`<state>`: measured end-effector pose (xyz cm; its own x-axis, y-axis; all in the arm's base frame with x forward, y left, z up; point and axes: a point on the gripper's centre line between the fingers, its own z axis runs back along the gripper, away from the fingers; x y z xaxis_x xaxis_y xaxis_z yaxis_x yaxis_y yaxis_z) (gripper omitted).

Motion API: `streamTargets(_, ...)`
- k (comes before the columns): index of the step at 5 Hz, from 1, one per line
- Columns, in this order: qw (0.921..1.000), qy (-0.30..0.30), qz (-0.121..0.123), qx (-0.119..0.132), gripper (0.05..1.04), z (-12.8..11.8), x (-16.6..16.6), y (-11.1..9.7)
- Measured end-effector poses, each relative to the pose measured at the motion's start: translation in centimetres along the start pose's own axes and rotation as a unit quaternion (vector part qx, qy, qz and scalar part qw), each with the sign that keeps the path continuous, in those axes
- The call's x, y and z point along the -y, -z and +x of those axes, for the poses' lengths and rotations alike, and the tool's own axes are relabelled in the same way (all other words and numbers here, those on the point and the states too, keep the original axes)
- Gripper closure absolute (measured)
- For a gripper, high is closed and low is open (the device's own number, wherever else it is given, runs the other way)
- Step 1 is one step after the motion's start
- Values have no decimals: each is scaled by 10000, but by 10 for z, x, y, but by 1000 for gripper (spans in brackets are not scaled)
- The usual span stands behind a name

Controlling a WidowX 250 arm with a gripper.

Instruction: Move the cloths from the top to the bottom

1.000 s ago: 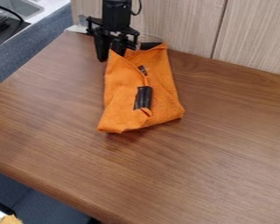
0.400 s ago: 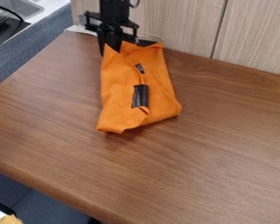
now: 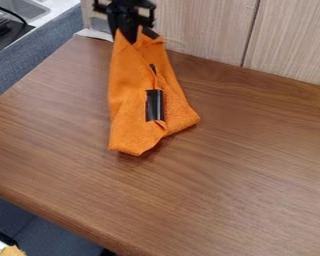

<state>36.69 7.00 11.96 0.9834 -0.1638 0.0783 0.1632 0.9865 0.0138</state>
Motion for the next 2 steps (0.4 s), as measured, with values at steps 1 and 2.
streamTargets(1, 9967, 788, -123, 173, 1024, -8, 39, -9)
streamTargets(2, 9880, 1531, -156, 94, 1024, -28, 68, -3)
